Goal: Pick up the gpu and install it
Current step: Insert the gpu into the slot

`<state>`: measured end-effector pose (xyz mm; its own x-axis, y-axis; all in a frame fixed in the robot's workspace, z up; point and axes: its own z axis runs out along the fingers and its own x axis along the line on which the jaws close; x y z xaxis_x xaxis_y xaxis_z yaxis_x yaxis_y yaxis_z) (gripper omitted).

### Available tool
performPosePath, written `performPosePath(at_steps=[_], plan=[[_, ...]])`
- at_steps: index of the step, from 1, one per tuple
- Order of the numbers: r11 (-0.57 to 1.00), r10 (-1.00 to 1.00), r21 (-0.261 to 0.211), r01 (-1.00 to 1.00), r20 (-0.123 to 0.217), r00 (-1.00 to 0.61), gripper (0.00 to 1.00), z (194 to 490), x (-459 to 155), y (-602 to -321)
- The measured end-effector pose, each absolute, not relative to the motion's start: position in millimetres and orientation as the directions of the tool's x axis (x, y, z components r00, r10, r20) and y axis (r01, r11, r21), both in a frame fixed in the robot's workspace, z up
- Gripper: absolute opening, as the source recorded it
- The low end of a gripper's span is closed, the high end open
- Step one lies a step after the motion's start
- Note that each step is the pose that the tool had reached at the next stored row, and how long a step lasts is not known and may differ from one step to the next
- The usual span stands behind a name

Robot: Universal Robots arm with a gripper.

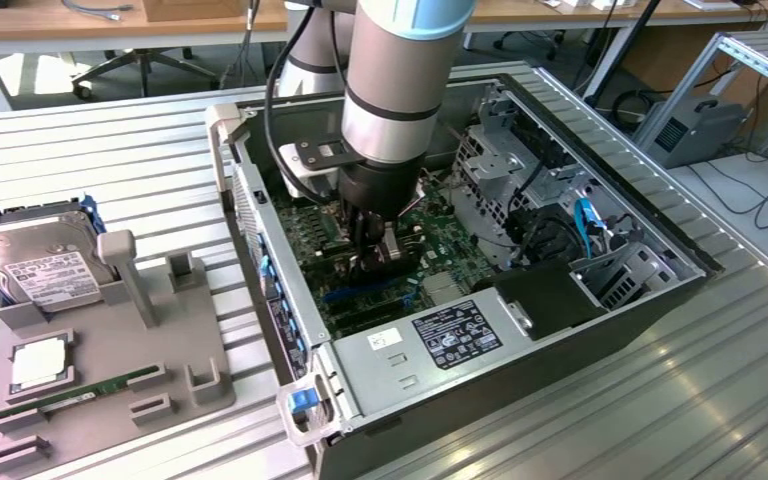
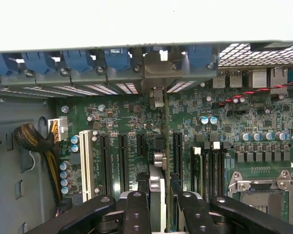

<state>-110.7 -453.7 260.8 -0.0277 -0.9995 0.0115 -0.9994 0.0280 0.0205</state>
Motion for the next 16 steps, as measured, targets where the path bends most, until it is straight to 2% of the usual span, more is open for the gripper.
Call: performPosePath(at_steps=[16], plan=[[0.025, -1.0, 0.021, -0.999, 0.012, -0.025, 0.27, 259.2, -110.4, -452.2]])
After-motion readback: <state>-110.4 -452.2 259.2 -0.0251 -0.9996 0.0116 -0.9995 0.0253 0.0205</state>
